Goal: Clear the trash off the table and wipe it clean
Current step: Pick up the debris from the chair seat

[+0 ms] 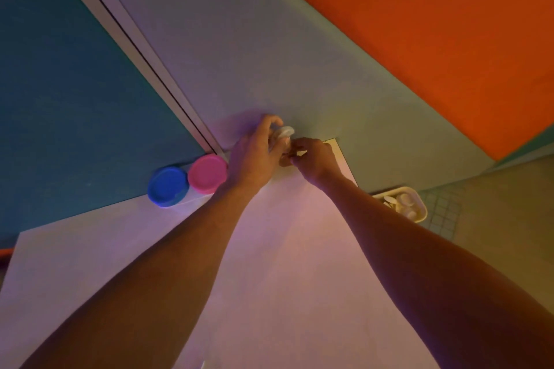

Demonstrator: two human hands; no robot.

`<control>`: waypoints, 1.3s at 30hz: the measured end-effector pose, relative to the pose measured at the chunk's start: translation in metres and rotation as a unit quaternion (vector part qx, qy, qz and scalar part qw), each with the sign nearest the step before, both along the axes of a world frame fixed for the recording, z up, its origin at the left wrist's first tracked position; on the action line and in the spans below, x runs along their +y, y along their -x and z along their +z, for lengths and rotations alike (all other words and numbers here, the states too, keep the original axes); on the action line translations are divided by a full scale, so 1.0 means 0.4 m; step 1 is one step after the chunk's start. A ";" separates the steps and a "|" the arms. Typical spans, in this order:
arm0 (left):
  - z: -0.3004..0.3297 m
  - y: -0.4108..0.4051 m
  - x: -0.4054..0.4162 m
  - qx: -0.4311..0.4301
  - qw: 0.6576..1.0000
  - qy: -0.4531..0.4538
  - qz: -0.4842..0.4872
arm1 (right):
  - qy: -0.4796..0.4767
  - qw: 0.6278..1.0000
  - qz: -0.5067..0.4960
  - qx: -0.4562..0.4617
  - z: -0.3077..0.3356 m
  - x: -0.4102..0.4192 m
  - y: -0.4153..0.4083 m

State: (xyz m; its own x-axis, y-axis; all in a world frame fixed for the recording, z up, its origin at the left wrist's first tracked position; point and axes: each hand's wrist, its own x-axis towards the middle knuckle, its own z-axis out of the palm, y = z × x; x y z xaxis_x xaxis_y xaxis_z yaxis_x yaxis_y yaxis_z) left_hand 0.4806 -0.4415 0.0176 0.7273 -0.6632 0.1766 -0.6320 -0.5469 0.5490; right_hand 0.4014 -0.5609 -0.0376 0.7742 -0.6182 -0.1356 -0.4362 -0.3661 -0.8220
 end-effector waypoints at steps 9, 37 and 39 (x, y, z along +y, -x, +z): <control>-0.030 -0.022 -0.002 -0.075 0.997 -0.016 0.005 | 0.015 1.000 0.019 0.013 -0.006 -0.003 -0.022; -0.016 -0.036 -0.024 -0.082 0.996 0.026 0.000 | -0.047 0.996 -0.071 0.027 -0.006 -0.007 -0.033; -0.007 -0.030 -0.014 -0.077 0.997 0.017 -0.002 | -0.064 0.995 -0.067 0.021 -0.005 -0.005 -0.029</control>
